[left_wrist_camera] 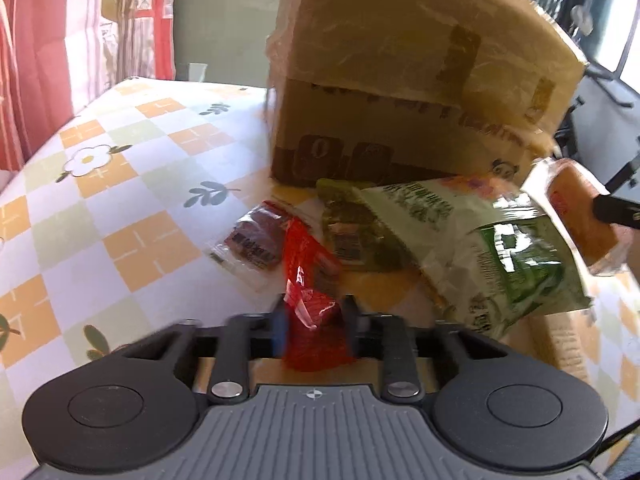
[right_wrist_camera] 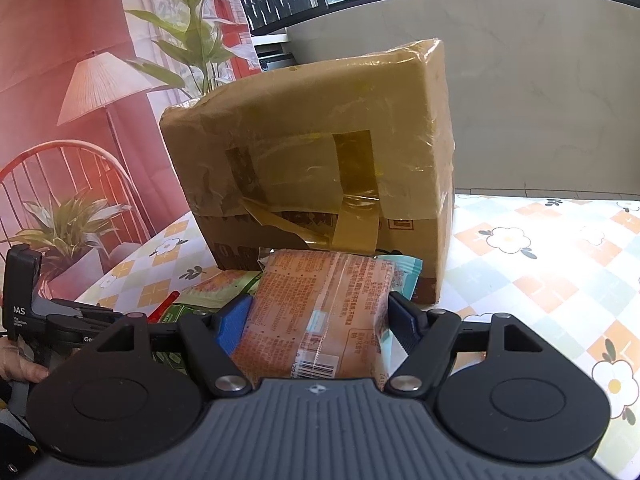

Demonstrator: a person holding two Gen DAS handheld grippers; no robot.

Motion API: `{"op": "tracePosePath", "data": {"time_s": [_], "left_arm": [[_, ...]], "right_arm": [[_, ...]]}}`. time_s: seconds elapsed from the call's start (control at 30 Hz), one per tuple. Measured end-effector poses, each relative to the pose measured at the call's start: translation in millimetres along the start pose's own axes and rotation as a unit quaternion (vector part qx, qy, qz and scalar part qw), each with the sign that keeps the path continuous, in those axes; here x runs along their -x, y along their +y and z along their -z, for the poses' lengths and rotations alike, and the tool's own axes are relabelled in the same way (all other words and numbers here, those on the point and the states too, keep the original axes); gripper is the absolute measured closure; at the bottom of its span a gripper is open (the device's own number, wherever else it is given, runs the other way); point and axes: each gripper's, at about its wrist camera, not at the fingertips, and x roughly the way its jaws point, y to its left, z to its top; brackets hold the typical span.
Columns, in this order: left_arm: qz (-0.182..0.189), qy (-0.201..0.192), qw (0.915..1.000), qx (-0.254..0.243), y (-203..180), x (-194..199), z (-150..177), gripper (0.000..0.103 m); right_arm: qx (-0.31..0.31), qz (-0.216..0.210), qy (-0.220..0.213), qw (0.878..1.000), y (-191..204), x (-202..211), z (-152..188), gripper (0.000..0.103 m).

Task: Organize snacks
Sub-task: 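Carry both held snacks over the box and open both tools to release them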

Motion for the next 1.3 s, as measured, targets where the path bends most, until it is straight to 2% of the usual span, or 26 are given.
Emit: {"op": "tracePosePath", "data": {"time_s": [0.1, 0.27, 0.37, 0.6, 0.83, 0.9, 1.03, 1.1, 1.17, 1.3], "left_arm": [[-0.005, -0.010, 0.9996, -0.027, -9.6, 6.4, -0.1, 0.084], [-0.001, -0.022, 0.9996, -0.018, -8.0, 17.4, -2.0, 0.084], [-0.001, -0.043, 0.9989, -0.019, -7.3, 34.4, -12.2, 0.084], [0.010, -0.120, 0.9921, -0.034, -13.2, 87.9, -57.4, 0.084], [0.030, -0.199, 0.9764, -0.079, -43.1, 119.0, -119.3, 0.084], [0.036, -0.209, 0.9734, -0.087, -52.9, 118.3, -137.7, 0.083], [0.060, -0.203, 0.9738, -0.082, -63.8, 102.0, -179.9, 0.083], [0.051, -0.196, 0.9755, -0.085, -69.4, 84.3, -199.1, 0.083], [0.037, -0.184, 0.9790, -0.079, -72.8, 61.8, -215.9, 0.083], [0.016, -0.160, 0.9840, -0.077, -77.4, 21.7, -236.5, 0.081]], "right_arm": [[0.000, 0.000, -0.002, 1.000, -0.9, 3.4, 1.3, 0.029], [-0.001, 0.000, -0.007, 1.000, -0.7, 6.8, 0.2, 0.029], [0.000, -0.002, -0.016, 1.000, 2.5, 12.0, -3.0, 0.029], [0.021, -0.012, -0.057, 0.998, 11.7, 32.6, -27.5, 0.029], [0.019, -0.035, -0.121, 0.992, 15.5, 51.2, -81.7, 0.029], [0.025, -0.035, -0.136, 0.990, 17.1, 49.2, -101.9, 0.029], [0.035, -0.022, -0.146, 0.988, 17.4, 25.0, -142.9, 0.029], [0.042, 0.002, -0.138, 0.989, 16.2, 0.9, -160.1, 0.029], [0.052, 0.045, -0.127, 0.990, 17.9, -24.0, -171.6, 0.029], [0.036, 0.089, -0.102, 0.990, 16.2, -62.3, -177.4, 0.028]]}}
